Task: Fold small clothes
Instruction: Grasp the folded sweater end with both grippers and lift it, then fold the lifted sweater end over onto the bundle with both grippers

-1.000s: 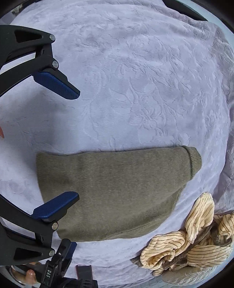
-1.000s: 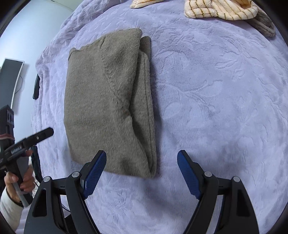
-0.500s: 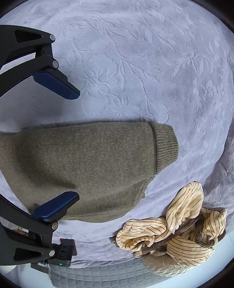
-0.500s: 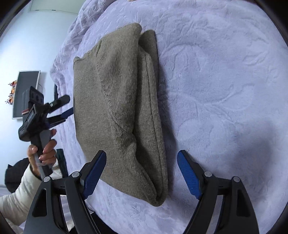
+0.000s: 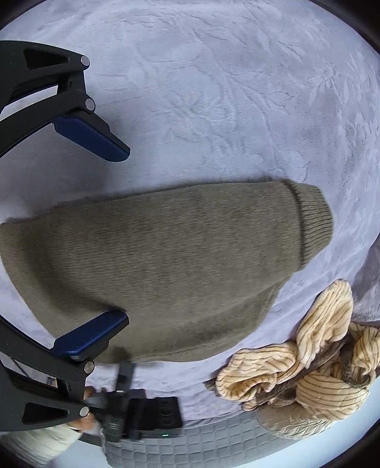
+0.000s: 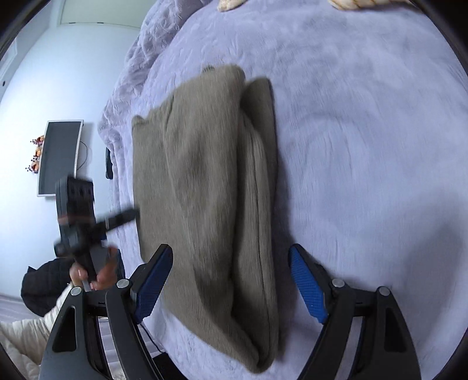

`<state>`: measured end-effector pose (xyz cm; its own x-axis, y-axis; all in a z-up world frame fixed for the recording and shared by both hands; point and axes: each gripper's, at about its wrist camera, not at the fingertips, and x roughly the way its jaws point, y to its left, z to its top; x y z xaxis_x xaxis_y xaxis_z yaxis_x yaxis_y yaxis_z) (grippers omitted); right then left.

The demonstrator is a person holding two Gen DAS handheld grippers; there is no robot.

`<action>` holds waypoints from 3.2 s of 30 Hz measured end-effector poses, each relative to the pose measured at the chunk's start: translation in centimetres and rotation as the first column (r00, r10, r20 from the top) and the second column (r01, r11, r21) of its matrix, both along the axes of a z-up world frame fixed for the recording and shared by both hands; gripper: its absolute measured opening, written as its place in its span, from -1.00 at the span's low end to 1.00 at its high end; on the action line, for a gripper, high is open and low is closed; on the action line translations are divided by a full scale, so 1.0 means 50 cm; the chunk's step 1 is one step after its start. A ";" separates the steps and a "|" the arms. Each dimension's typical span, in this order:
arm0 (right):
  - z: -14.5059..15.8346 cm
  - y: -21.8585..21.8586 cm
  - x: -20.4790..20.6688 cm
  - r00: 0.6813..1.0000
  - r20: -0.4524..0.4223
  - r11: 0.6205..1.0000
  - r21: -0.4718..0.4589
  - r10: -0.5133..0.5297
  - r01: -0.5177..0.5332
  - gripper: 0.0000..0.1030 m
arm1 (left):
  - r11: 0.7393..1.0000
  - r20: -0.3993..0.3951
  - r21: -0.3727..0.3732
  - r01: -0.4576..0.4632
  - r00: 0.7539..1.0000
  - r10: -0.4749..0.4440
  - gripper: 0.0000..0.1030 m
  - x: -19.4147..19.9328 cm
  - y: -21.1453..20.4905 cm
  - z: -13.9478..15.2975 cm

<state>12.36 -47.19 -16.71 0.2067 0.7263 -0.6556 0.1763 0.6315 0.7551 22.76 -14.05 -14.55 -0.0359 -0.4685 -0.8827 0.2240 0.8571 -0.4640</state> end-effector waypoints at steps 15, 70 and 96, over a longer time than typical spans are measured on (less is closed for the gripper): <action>-0.053 0.056 0.178 0.995 0.016 0.991 0.086 0.098 -0.099 0.64 | 0.988 -0.103 -0.092 0.125 0.986 -0.134 0.98 -0.154 -0.053 -0.063; 0.113 0.321 -0.102 0.981 -0.040 0.944 -0.268 0.187 -0.191 0.16 | 0.962 0.114 0.180 -0.204 0.976 0.186 -0.05 -0.495 0.295 0.146; 0.061 0.401 -0.298 0.918 -0.269 0.858 -0.349 0.293 -0.376 -0.75 | 0.946 0.130 0.307 -0.108 0.989 0.070 0.13 -0.500 0.266 0.127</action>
